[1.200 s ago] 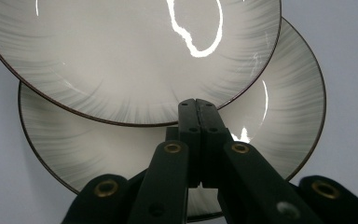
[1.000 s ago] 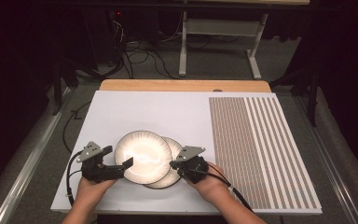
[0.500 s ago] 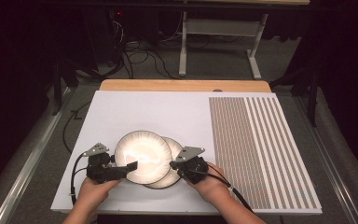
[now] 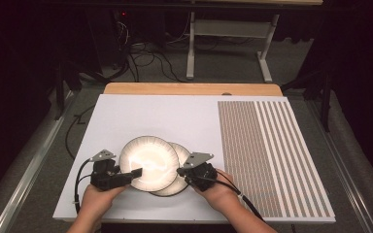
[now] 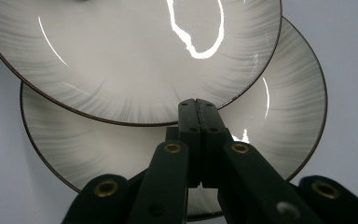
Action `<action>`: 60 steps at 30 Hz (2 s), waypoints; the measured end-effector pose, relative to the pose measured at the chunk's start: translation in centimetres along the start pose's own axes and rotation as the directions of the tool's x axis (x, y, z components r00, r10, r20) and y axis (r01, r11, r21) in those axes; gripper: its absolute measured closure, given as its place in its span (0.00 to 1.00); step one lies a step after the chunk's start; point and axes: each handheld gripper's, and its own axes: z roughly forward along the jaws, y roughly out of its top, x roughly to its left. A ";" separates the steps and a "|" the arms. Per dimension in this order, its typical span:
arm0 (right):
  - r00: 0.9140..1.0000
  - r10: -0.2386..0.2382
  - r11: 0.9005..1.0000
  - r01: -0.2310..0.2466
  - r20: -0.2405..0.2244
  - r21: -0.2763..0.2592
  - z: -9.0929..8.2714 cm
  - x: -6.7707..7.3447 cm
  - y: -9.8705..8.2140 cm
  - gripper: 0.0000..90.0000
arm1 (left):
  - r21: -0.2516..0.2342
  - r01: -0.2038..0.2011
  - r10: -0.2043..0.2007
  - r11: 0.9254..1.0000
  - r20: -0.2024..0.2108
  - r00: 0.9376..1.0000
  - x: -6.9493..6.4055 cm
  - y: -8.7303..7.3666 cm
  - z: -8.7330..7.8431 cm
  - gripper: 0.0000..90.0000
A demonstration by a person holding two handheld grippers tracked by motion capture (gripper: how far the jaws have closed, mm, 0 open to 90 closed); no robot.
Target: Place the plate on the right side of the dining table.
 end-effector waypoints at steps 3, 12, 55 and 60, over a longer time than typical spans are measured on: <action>1.000 -0.001 1.000 0.001 0.001 -0.002 0.0 0.0 0.0 1.00 | -0.006 0.018 -0.018 1.000 0.006 1.000 0.1 0.1 -0.2 0.56; 1.000 0.001 1.000 -0.001 0.001 0.004 0.0 0.1 0.0 1.00 | -0.018 0.052 -0.052 0.998 0.029 0.998 0.4 0.0 -0.5 0.64; 0.989 0.121 0.985 -0.110 0.082 -0.136 -6.5 -3.0 -1.5 0.88 | -0.149 0.068 -0.059 0.986 0.064 0.996 -0.3 -0.4 -1.5 0.81; 0.981 0.159 0.974 -0.137 0.110 -0.181 -8.1 -4.0 -2.5 0.78 | -0.180 0.040 -0.030 0.983 0.057 0.998 -0.8 -0.4 -1.6 0.84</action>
